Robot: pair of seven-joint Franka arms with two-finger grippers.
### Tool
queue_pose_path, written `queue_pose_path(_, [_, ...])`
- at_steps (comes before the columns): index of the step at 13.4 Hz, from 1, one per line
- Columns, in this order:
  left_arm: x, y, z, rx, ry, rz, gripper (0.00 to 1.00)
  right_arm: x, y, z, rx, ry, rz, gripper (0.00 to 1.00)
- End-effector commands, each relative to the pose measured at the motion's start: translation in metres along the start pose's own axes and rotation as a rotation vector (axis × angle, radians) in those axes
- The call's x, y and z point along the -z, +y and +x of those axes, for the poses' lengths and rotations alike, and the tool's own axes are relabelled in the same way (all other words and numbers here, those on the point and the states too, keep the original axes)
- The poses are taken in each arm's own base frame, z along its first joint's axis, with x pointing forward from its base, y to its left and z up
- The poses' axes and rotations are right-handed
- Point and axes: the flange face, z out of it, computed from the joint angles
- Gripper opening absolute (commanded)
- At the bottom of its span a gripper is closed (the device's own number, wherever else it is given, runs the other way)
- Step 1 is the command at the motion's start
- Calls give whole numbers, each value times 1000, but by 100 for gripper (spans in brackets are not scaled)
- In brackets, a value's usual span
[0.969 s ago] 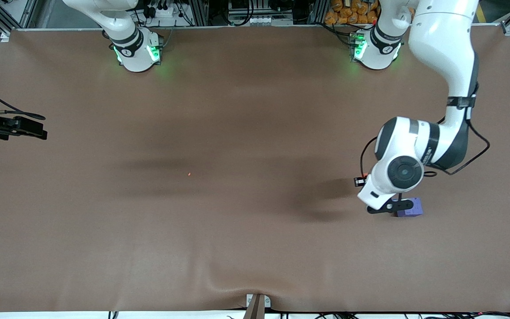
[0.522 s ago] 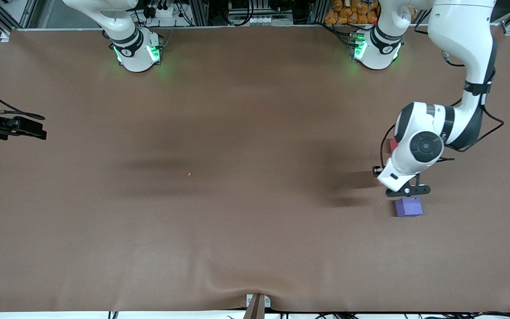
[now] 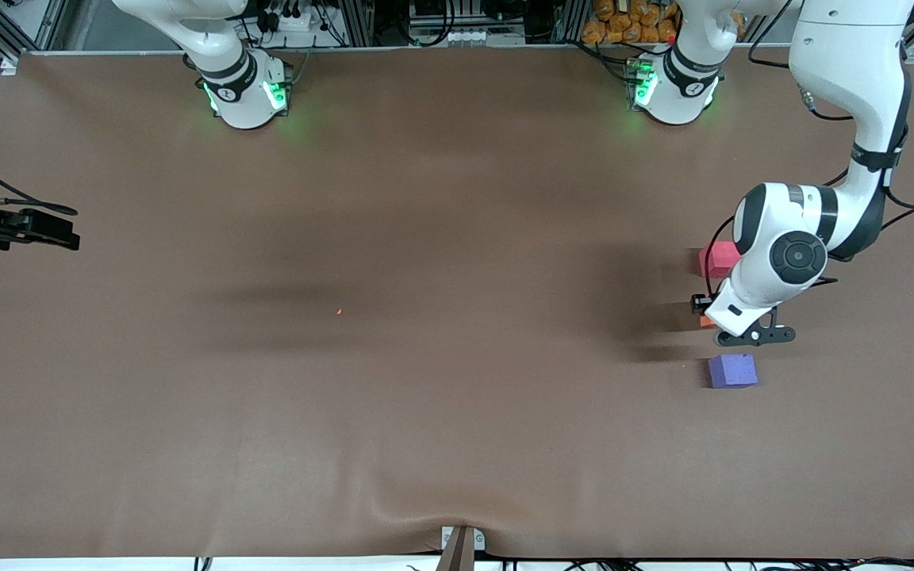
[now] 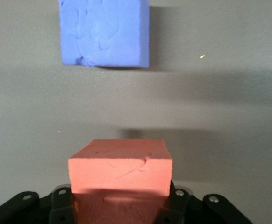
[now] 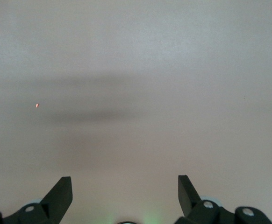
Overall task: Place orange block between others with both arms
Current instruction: 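Lower the orange cube between the pink and purple cubes, open left gripper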
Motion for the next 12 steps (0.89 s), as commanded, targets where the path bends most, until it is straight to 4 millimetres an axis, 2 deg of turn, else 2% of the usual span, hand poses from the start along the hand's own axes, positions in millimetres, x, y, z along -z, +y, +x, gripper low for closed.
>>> queue_pose_path(1, [0,-9,-11,-29,36,-4,0,3,-2,-3,9,2,-18,100])
queue_pose_path(2, [-4,-22,-10,-7,46,-9,0,4,3,-3,1,4,-15,100])
queue_pose_path(4, [-7,-28,-9,-31,59,-13,0,4,4,-3,1,4,-13,100])
queue_pose_path(6, [-15,-44,-6,-53,61,-14,0,4,4,-3,1,4,-13,100])
queue_pose_path(10, [-28,-40,-4,-61,68,-17,0,3,-1,-2,8,2,-16,100])
queue_pose_path(12, [-35,-39,-4,-63,65,-17,0,3,4,-3,1,2,-13,100])
